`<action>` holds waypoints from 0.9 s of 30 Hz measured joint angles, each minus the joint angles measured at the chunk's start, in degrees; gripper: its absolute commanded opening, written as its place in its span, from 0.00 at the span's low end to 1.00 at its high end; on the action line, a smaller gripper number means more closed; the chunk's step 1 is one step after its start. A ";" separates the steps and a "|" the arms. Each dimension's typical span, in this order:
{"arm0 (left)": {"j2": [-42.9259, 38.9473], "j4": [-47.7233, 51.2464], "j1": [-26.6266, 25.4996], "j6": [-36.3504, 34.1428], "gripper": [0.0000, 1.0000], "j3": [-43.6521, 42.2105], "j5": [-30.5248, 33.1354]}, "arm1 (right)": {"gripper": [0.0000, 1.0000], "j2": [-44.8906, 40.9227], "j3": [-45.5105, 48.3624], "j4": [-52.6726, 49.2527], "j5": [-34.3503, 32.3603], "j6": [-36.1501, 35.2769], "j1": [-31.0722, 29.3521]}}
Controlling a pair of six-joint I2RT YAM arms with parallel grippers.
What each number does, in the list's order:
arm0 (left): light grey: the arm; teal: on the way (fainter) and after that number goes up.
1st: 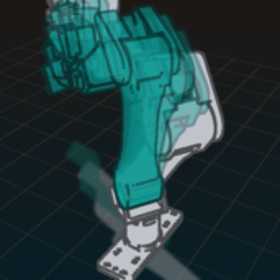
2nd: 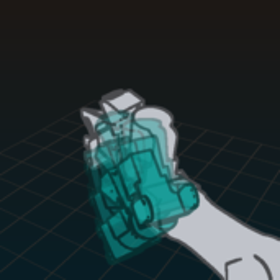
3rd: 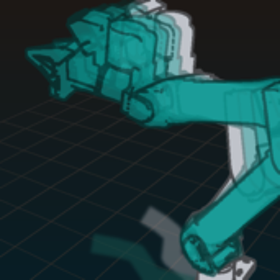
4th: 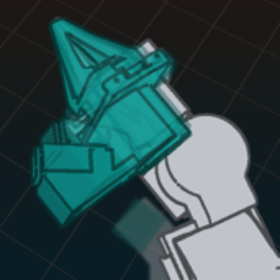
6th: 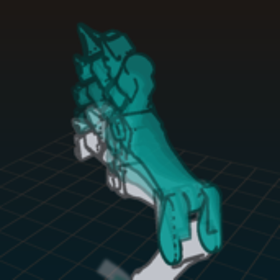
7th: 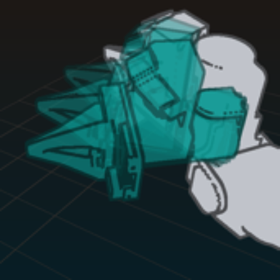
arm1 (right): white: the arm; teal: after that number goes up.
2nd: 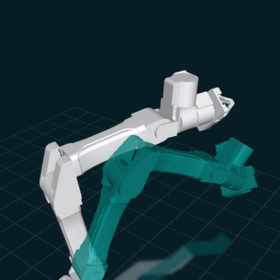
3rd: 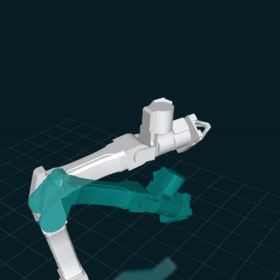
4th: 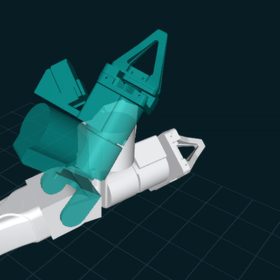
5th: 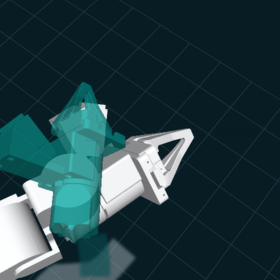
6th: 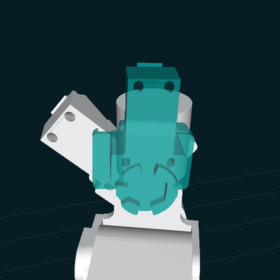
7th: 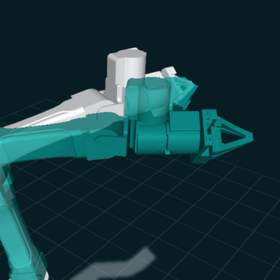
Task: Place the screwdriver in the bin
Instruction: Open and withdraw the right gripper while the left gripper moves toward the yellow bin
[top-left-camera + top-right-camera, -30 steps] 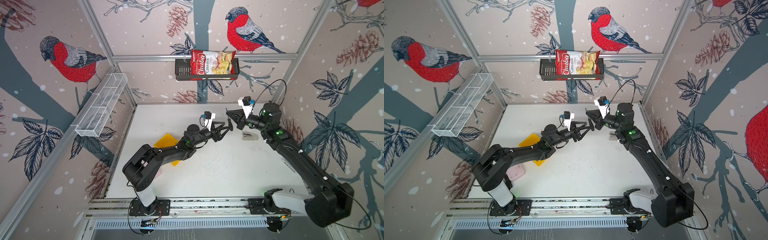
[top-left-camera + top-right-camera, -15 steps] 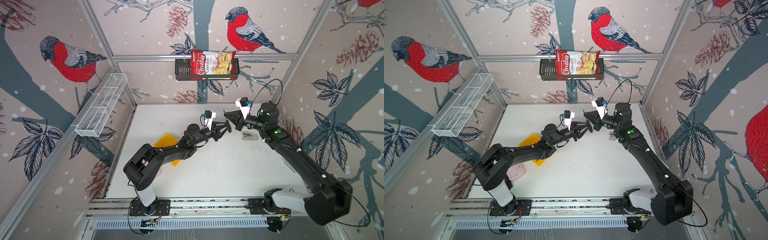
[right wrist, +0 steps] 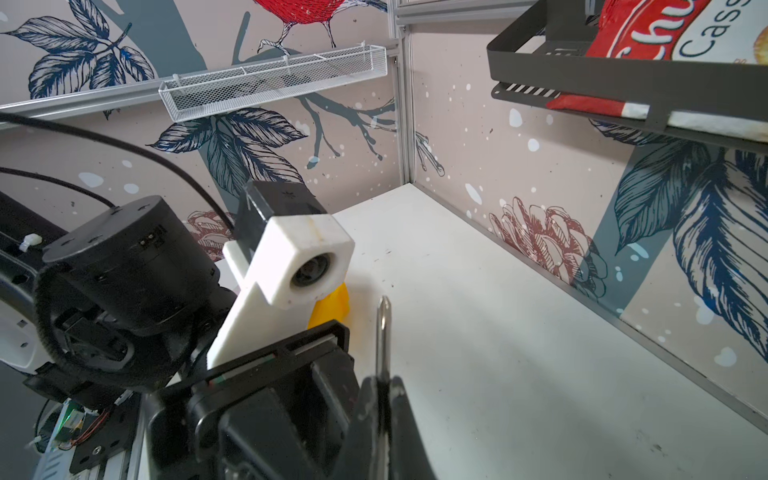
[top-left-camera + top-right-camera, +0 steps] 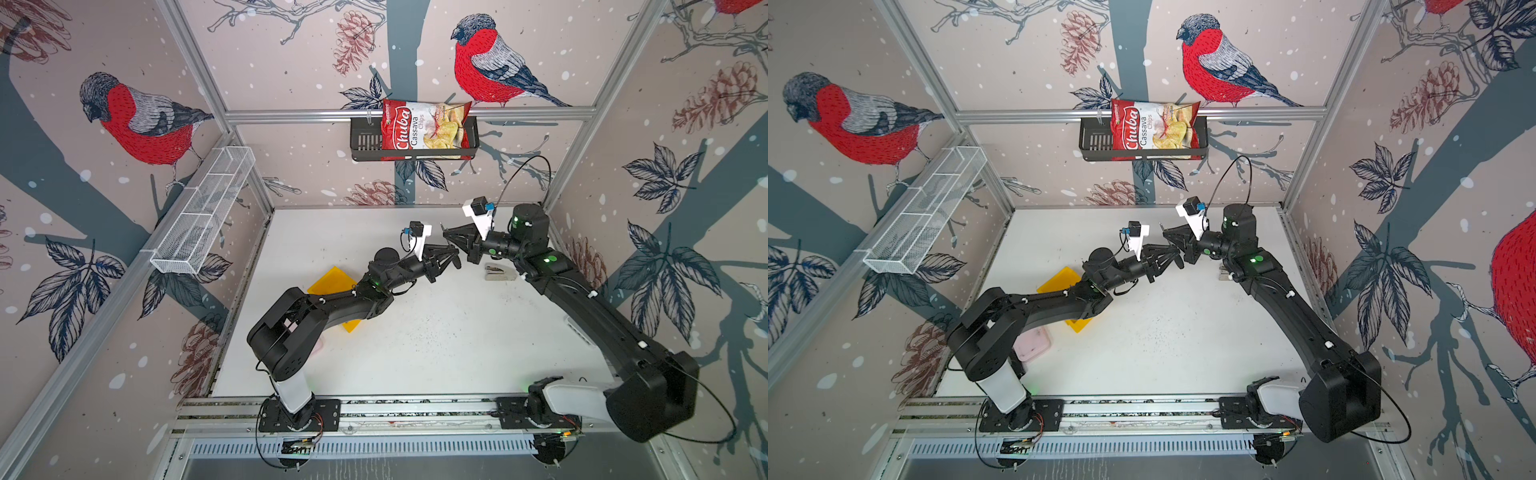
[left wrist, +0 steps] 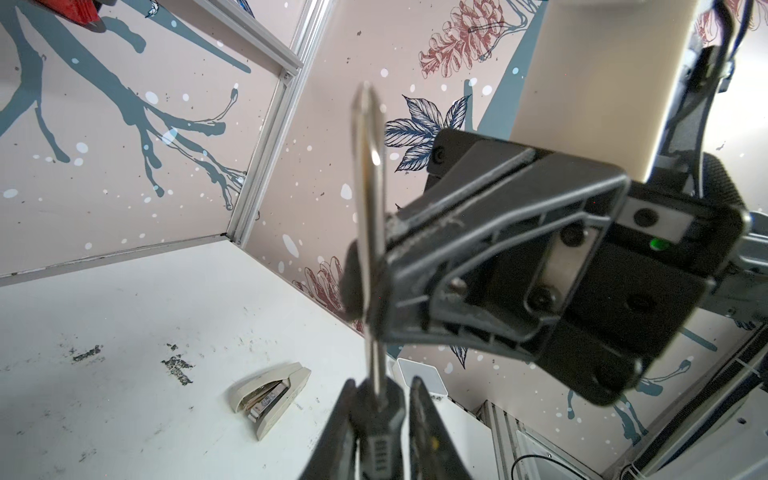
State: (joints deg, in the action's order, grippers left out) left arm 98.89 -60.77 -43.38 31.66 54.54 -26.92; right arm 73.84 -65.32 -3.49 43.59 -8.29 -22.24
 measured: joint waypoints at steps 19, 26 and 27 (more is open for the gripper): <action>-1.86 -0.02 0.04 0.22 0.00 -2.58 1.70 | 1.00 -1.18 -0.35 -1.05 -1.90 -0.96 -0.09; -7.45 1.33 0.83 -0.20 0.00 -8.59 5.99 | 1.00 -5.79 4.13 1.53 -3.32 -1.16 -0.11; -8.81 1.73 1.05 -0.20 0.00 -9.92 6.82 | 0.99 -6.21 4.66 1.70 -3.56 -1.66 -0.20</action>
State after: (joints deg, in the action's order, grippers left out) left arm 90.08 -59.05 -42.33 31.46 44.62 -20.10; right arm 67.64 -60.66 -1.78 40.03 -9.96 -22.44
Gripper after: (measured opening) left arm 0.155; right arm 0.997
